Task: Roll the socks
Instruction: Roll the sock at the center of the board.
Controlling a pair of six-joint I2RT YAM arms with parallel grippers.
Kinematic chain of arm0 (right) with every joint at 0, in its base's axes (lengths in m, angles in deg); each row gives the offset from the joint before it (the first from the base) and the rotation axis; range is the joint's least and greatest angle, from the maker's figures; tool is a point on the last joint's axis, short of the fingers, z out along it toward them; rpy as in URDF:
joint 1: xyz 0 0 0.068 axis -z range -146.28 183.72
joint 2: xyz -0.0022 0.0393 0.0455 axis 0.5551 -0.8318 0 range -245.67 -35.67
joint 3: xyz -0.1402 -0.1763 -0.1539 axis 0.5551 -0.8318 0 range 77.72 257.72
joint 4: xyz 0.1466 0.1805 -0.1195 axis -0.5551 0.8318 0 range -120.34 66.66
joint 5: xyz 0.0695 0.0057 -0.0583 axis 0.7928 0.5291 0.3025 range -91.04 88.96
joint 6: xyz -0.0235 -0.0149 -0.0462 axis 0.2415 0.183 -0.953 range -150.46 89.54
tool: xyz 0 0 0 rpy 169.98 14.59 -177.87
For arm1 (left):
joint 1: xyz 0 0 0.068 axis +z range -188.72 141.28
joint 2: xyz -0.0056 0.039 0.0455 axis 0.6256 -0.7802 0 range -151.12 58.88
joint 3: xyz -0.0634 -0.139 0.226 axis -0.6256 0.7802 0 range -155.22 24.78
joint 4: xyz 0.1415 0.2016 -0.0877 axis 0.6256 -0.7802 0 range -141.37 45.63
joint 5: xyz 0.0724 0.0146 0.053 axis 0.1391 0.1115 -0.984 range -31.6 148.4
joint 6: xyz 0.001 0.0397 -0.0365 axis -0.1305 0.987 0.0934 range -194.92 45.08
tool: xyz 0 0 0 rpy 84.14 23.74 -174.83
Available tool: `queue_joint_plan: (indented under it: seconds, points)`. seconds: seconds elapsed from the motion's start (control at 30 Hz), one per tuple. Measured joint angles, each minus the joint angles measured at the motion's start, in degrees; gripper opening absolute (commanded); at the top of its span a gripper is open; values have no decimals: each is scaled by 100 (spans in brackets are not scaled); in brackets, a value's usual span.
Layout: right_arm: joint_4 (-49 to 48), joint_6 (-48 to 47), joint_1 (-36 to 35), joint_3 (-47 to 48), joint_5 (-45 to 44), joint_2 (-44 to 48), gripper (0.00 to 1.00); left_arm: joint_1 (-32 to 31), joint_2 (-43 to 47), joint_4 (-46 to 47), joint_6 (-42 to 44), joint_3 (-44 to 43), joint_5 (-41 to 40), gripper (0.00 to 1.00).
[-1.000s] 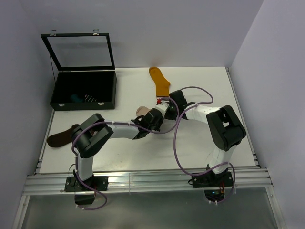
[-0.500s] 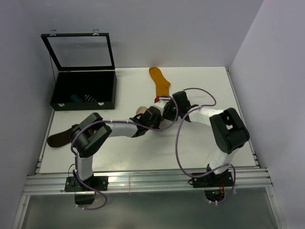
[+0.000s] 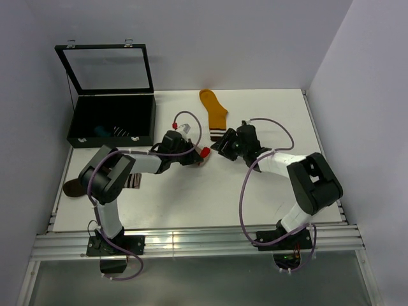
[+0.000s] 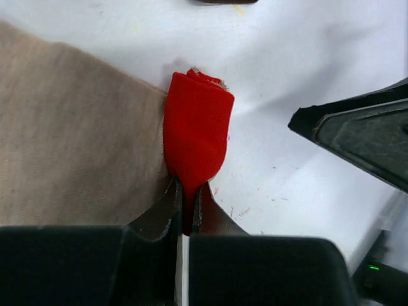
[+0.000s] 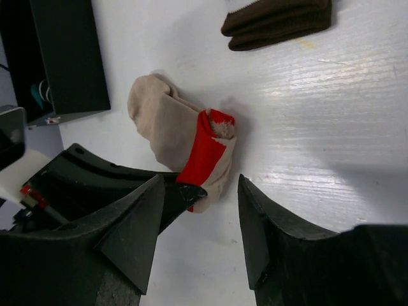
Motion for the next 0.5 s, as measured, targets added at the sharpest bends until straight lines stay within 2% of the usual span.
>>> queue_joint_plan:
  seconds: [0.23,0.5]
  points:
    - [-529,138,-20,-13,120,-315,59,514,39,1080,-1200,833,870,0]
    - [-833,286,-210,-13,229,-929,59,835,-129,2059,-2186,1386,1482,1]
